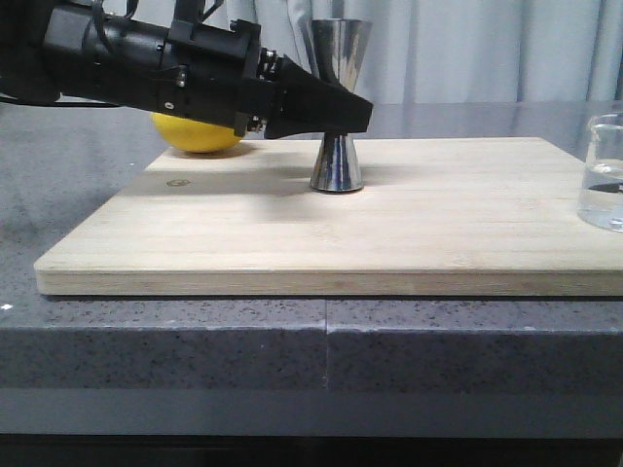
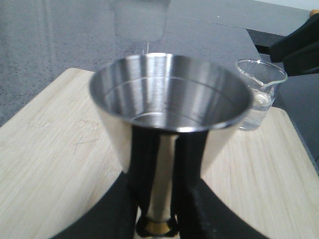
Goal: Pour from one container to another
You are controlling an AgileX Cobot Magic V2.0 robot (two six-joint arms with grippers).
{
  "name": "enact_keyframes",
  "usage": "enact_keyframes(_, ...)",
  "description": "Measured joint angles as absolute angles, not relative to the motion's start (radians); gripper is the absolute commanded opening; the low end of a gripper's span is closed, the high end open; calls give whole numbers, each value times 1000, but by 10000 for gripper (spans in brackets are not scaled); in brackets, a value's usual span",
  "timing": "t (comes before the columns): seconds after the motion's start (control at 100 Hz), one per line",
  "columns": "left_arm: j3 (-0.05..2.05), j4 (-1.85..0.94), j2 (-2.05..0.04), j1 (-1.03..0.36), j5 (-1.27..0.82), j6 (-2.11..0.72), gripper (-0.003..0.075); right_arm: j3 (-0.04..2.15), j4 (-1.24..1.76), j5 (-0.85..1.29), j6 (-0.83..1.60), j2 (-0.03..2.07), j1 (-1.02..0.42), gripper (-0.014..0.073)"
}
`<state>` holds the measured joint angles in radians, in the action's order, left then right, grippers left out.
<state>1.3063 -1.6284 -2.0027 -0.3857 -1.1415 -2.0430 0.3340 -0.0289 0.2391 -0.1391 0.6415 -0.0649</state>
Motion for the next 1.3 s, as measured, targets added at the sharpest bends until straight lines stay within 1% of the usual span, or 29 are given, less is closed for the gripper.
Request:
enact_keyframes(0.15,1306,-1627,-2003,-386,-1157,-2043,-21,280,-29,168,-139,641,-88,339)
enact_keyframes(0.22,1306,-1627,-2003,-386,-1159,-2043,-21,265,-29,131,-139,641,-104,352)
enact_keyframes(0.25,1306,-1627,-2003,-386,-1159,-2043,-21,256,-29,115,-139,641,-110,373)
enact_keyframes(0.38,1306,-1627,-2003,-386,-1159,-2043,-21,224,-29,50,-139,641,-127,520)
enact_keyframes(0.45,1306,-1627,-2003,-386,-1159,-2041,-21,209,-29,20,-139,641,-134,552)
enact_keyframes(0.62,1311,-1629,-2003,-386,-1161,-2034,-21,203,-29,-6,-139,641,-155,549)
enact_keyframes(0.91,1378,-1620,-2001,-386,-1163,-1981,-21,203,-29,-42,-139,648,-186,549)
enact_keyframes(1.05,1387,-1610,-1997,-386,-1164,-1975,-21,203,-29,-101,-139,704,-186,549)
enact_keyframes(1.3,1387,-1604,-1997,-386,-1164,-1966,-21,203,-31,-242,-139,880,-208,549)
